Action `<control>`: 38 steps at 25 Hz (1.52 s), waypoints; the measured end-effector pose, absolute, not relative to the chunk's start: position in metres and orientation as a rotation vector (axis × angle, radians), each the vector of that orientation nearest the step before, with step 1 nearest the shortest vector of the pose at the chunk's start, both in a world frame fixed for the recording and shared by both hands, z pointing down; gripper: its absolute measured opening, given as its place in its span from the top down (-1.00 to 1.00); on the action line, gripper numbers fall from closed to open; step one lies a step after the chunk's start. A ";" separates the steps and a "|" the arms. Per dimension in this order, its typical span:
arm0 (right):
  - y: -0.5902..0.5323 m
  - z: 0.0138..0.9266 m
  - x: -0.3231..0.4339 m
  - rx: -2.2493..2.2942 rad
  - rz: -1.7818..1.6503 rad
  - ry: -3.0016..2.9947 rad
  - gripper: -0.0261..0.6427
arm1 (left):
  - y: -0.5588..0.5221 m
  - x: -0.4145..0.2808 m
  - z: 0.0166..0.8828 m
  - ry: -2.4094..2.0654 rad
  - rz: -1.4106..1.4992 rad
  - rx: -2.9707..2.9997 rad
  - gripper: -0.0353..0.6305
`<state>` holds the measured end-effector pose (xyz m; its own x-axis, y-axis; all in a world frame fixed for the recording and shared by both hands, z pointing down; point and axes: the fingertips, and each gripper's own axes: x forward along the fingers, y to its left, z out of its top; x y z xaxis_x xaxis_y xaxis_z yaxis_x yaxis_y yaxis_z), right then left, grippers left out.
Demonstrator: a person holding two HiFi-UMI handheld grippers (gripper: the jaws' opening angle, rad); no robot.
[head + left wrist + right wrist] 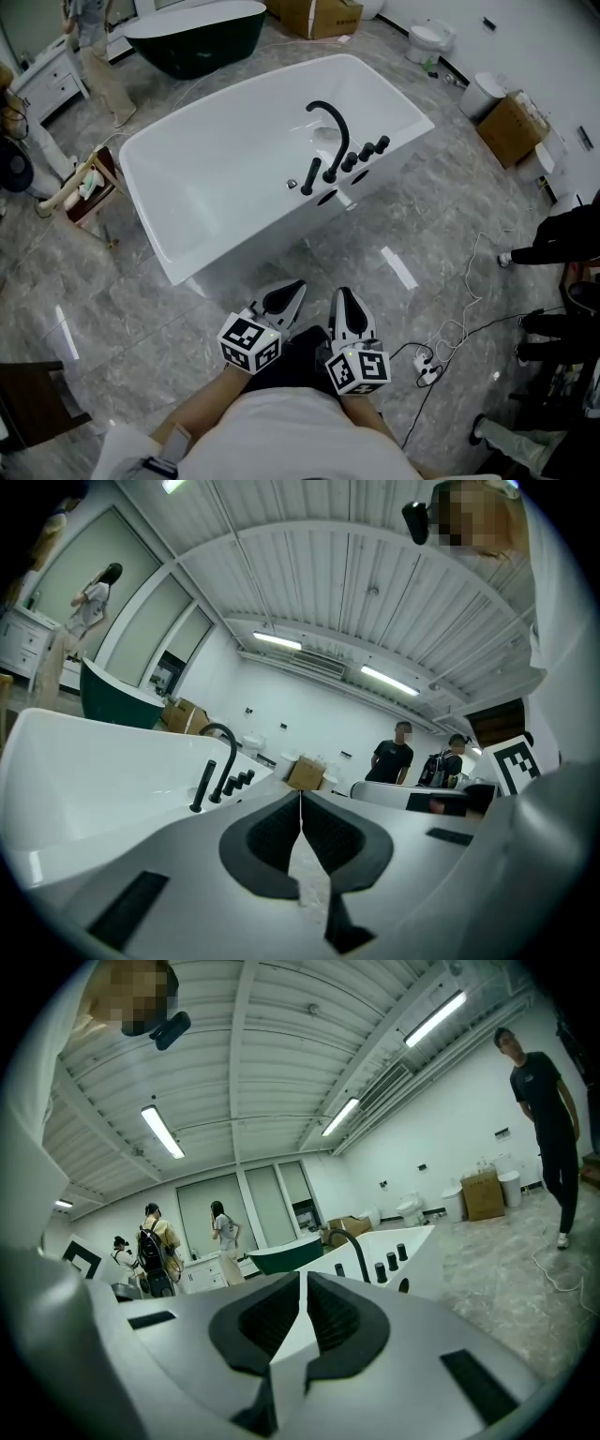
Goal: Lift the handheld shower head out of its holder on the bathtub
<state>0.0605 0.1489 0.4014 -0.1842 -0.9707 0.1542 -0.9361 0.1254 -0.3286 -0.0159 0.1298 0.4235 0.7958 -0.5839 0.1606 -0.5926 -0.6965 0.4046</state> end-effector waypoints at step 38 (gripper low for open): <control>-0.053 0.393 0.102 -1.737 -0.499 2.483 0.85 | -0.057 0.013 0.427 -1.090 0.033 2.479 0.86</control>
